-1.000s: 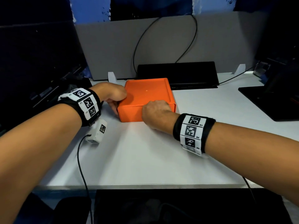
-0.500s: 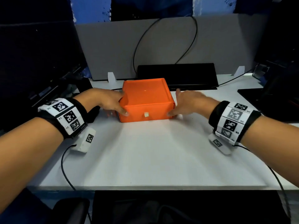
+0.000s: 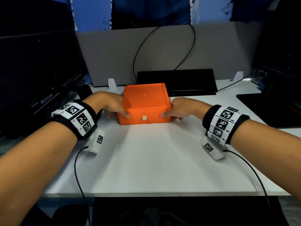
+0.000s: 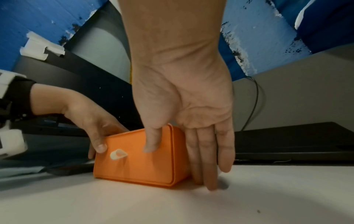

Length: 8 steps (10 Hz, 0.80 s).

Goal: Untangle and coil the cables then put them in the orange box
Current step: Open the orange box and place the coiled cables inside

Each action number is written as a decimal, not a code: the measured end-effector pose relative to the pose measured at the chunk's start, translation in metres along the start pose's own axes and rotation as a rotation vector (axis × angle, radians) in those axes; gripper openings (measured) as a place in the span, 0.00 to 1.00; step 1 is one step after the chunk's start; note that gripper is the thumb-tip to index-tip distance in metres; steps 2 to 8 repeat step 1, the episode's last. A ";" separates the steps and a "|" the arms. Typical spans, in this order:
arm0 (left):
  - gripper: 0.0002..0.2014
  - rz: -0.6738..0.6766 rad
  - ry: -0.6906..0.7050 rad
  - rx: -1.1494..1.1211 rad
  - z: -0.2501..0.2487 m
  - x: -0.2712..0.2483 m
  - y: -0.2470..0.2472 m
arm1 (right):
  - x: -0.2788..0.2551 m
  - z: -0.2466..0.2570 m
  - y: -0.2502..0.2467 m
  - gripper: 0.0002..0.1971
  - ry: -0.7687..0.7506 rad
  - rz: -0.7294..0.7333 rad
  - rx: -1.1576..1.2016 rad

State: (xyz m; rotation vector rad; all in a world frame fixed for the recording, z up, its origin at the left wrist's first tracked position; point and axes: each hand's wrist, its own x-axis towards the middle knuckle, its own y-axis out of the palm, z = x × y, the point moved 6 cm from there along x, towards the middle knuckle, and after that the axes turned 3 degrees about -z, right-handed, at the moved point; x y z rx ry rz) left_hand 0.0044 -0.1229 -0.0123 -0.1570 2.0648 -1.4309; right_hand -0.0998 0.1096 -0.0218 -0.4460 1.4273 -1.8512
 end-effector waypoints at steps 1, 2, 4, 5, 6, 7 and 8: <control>0.51 -0.117 0.029 0.142 -0.013 -0.010 -0.011 | -0.011 0.000 -0.017 0.22 0.010 0.005 -0.088; 0.51 -0.117 0.029 0.142 -0.013 -0.010 -0.011 | -0.011 0.000 -0.017 0.22 0.010 0.005 -0.088; 0.51 -0.117 0.029 0.142 -0.013 -0.010 -0.011 | -0.011 0.000 -0.017 0.22 0.010 0.005 -0.088; 0.51 -0.117 0.029 0.142 -0.013 -0.010 -0.011 | -0.011 0.000 -0.017 0.22 0.010 0.005 -0.088; 0.51 -0.117 0.029 0.142 -0.013 -0.010 -0.011 | -0.011 0.000 -0.017 0.22 0.010 0.005 -0.088; 0.51 -0.117 0.029 0.142 -0.013 -0.010 -0.011 | -0.011 0.000 -0.017 0.22 0.010 0.005 -0.088; 0.51 -0.117 0.029 0.142 -0.013 -0.010 -0.011 | -0.011 0.000 -0.017 0.22 0.010 0.005 -0.088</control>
